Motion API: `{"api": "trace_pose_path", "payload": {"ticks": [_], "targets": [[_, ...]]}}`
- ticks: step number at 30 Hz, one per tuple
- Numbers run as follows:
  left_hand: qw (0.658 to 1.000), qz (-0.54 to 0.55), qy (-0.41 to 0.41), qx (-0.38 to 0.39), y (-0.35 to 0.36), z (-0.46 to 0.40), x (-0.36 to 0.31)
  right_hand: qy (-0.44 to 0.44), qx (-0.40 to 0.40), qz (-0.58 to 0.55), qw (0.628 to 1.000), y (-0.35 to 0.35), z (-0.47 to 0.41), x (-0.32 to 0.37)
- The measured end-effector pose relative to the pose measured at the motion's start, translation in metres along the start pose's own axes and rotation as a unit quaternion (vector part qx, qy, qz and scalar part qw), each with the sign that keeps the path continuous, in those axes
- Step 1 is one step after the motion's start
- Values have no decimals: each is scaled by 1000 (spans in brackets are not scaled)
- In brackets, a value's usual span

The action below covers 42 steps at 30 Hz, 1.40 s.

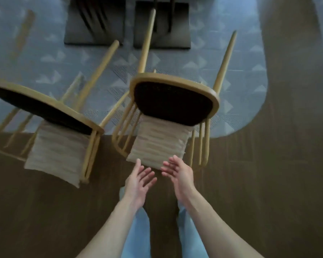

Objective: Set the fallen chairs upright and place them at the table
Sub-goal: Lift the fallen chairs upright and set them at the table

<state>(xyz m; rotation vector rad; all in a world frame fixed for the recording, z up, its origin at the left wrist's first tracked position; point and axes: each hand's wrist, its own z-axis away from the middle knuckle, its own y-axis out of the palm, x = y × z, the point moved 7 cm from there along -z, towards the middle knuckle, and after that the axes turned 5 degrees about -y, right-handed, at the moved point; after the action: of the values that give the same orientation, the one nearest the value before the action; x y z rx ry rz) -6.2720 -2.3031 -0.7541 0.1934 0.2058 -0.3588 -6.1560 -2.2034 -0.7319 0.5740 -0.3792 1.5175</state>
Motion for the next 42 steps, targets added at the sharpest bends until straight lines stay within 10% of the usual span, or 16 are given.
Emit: {"api": "trace_pose_path", "payload": {"ticks": [27,42], "targets": [[1000,-6,11,11,-128,-507,96,52,-116,-209,970,-111,-396,-364],[997,-14,80,13,-111,-390,71,50,-164,-149,974,-121,-303,-294]]}}
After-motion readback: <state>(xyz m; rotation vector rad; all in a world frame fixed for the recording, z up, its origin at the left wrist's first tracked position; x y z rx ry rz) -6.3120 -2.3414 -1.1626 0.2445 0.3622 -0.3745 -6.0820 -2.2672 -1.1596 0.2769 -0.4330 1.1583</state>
